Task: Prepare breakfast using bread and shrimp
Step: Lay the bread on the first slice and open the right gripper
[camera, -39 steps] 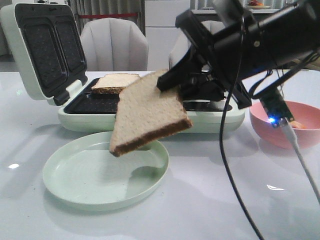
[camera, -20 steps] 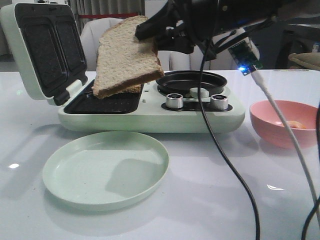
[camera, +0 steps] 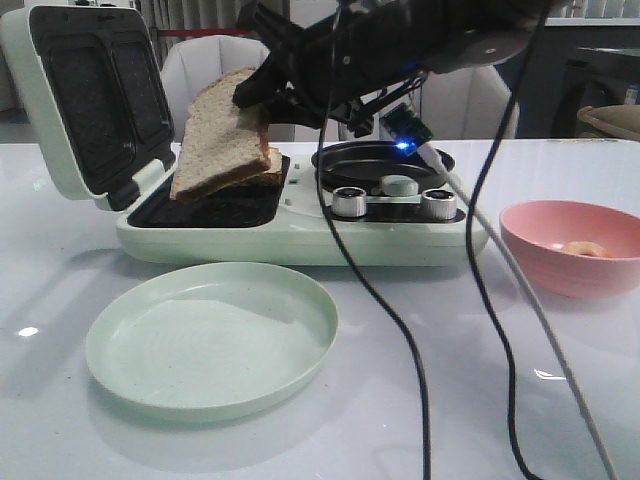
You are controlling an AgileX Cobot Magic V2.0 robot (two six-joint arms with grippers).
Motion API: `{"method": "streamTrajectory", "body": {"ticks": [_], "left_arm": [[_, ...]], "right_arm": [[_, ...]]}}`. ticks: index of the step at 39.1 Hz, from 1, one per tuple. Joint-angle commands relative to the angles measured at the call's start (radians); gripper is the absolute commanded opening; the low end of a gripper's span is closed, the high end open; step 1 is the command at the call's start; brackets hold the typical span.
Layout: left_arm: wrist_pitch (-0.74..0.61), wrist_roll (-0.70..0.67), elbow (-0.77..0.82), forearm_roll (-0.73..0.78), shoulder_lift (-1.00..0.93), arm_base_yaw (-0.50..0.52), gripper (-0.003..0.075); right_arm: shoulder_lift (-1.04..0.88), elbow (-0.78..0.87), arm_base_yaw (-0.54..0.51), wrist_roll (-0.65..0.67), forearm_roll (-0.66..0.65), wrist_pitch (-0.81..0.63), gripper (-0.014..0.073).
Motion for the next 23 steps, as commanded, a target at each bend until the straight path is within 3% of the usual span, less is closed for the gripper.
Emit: {"method": "streamTrajectory", "body": {"ticks": [1,12,19,23], "left_arm": [[-0.072,-0.003,-0.027,-0.020,0.008,-0.005,0.0582],[-0.072,-0.003,-0.027,-0.020,0.008,-0.005,0.0582],[-0.072,-0.003,-0.027,-0.020,0.008,-0.005,0.0582],[-0.072,-0.003,-0.027,-0.020,0.008,-0.005,0.0582]], "right_arm": [[-0.023,-0.068,0.014,0.001,0.116,0.014,0.0150],[0.059,-0.123,0.023,0.004,0.115,0.041,0.0150],[0.068,-0.128,0.029,0.004,0.040,0.017,0.0160],[0.068,-0.128,0.029,0.002,0.027,0.003,0.0259]]}}
